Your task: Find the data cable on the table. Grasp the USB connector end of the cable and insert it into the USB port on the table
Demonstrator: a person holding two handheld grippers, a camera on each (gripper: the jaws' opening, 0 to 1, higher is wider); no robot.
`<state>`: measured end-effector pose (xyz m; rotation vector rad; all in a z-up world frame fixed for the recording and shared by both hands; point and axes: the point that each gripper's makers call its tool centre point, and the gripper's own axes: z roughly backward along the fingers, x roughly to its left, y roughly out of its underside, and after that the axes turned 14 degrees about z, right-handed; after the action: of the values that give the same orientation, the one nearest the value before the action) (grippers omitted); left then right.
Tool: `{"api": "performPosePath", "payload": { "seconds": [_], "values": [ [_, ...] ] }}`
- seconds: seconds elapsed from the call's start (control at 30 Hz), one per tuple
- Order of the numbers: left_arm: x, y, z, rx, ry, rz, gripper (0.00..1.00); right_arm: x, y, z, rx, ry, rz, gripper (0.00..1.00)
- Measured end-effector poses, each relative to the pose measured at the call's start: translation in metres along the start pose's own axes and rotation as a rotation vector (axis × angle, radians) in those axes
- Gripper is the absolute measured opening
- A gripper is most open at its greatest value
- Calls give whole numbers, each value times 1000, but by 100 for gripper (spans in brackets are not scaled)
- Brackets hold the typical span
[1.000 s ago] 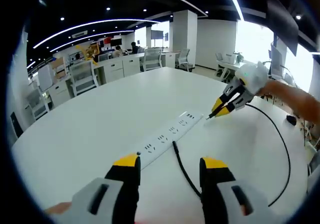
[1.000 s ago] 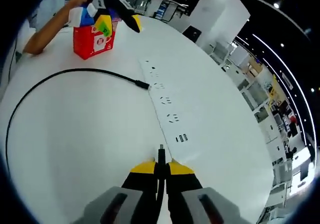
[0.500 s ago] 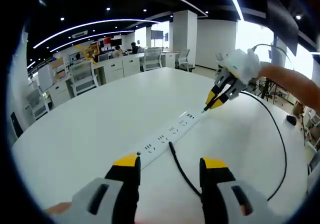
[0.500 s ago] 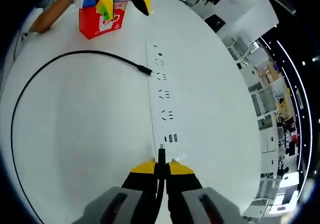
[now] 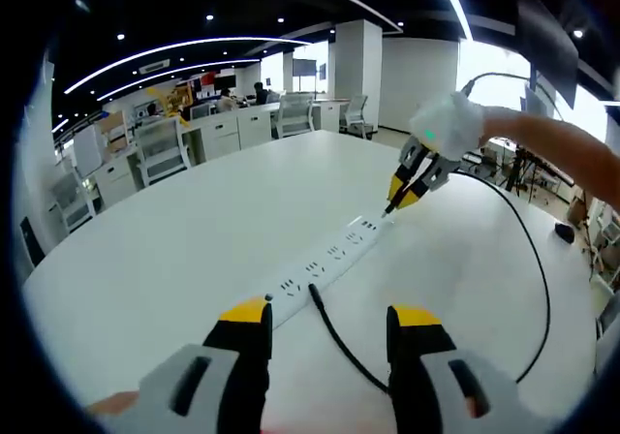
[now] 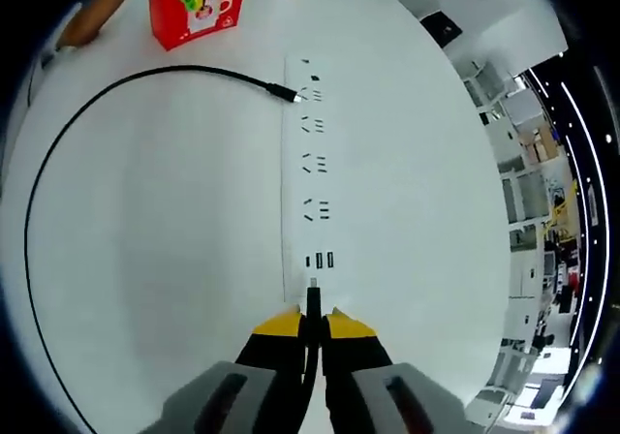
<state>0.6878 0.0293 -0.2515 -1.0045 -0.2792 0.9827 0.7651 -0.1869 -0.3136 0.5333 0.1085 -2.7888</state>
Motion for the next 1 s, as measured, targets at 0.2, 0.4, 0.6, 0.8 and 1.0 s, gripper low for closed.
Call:
{"api": "performPosePath", "payload": {
  "seconds": [0.2,0.4,0.6,0.8,1.0],
  "values": [
    [0,0,0,0,-1,0,47,-2,1,-1,34,-23,26,9],
    [-1,0,-1,0,-1,0,47,-4,0,-3,63,-43,53,9],
    [-2,0,-1,1,0,1,47,-1,0,-10,118,-85,99,9],
    [-2,0,-1,-2,1,1,47,-5,-3,-6,135,-95,119,9],
    [-3,1,0,-1,1,1,47,-6,-4,-6,148,-111,128,9]
  ]
}}
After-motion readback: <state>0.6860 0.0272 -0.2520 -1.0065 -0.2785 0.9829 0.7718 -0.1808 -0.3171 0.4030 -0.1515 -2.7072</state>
